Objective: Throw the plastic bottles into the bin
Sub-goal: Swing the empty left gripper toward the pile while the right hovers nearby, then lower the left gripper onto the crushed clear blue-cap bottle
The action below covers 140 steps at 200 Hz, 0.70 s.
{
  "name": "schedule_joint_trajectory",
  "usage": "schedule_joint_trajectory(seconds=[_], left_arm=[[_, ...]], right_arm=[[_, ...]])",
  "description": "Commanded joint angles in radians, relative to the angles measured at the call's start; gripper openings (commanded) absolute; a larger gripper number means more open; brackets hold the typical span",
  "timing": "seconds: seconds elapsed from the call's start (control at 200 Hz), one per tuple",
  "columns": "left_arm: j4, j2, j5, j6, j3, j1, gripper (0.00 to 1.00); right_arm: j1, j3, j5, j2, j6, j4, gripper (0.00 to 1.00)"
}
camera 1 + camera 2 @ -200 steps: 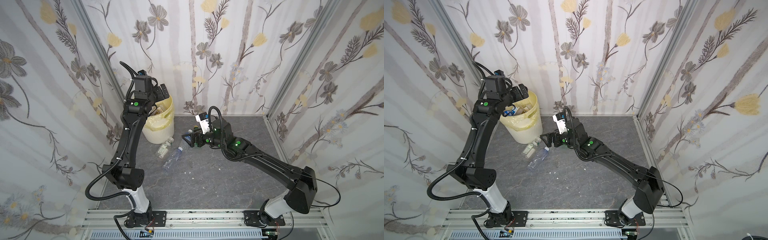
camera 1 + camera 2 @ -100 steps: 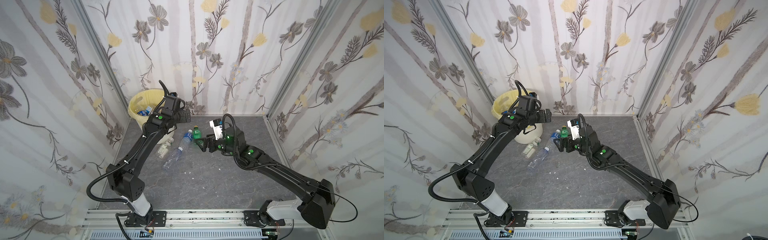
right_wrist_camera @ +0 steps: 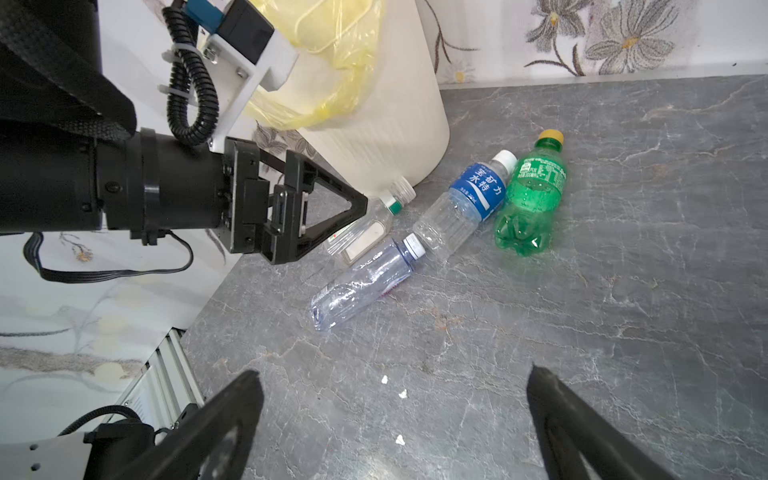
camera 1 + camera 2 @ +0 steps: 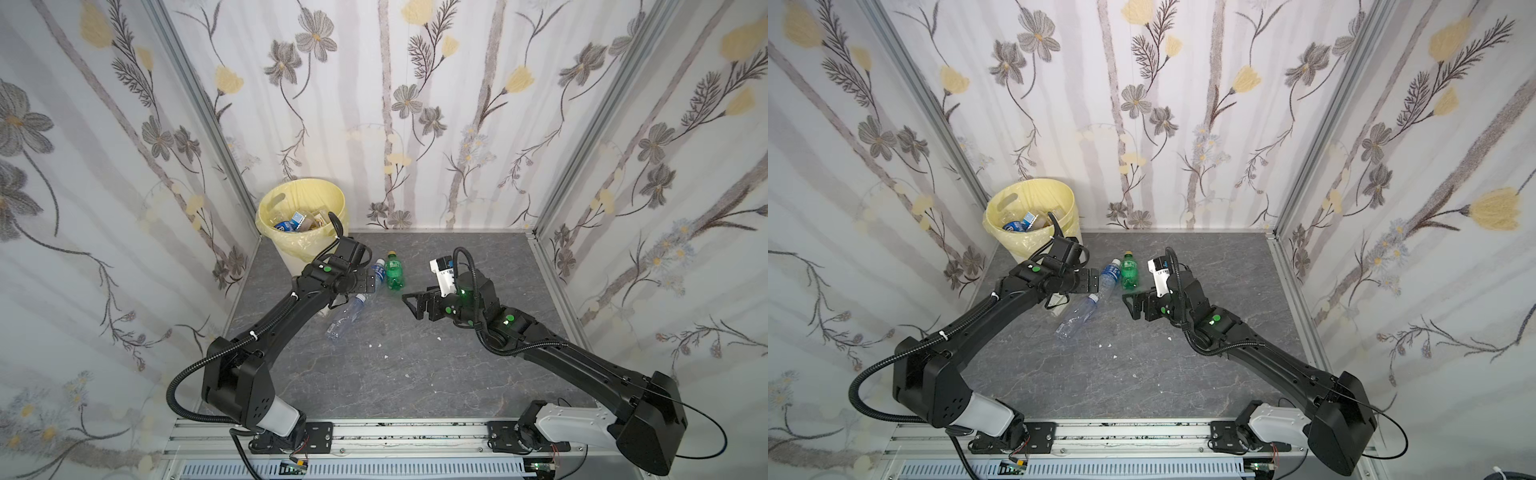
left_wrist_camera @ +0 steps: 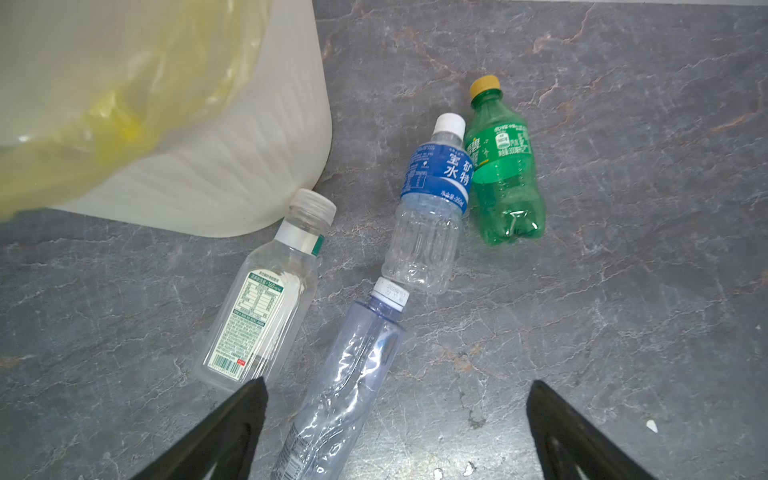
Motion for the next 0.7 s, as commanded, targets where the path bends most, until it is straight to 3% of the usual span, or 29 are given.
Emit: schedule_joint_trajectory(seconds=[0.0,0.694], left_arm=[[0.001,-0.013,-0.021,-0.023,-0.058,-0.001,1.0],[0.03,0.085,-0.041,-0.022,-0.217,0.002,1.0]], right_arm=[[0.011,-0.028,0.032,-0.002,-0.005,0.03,1.0],[0.121,-0.156,0.026,0.058,0.055,0.112,1.0]])
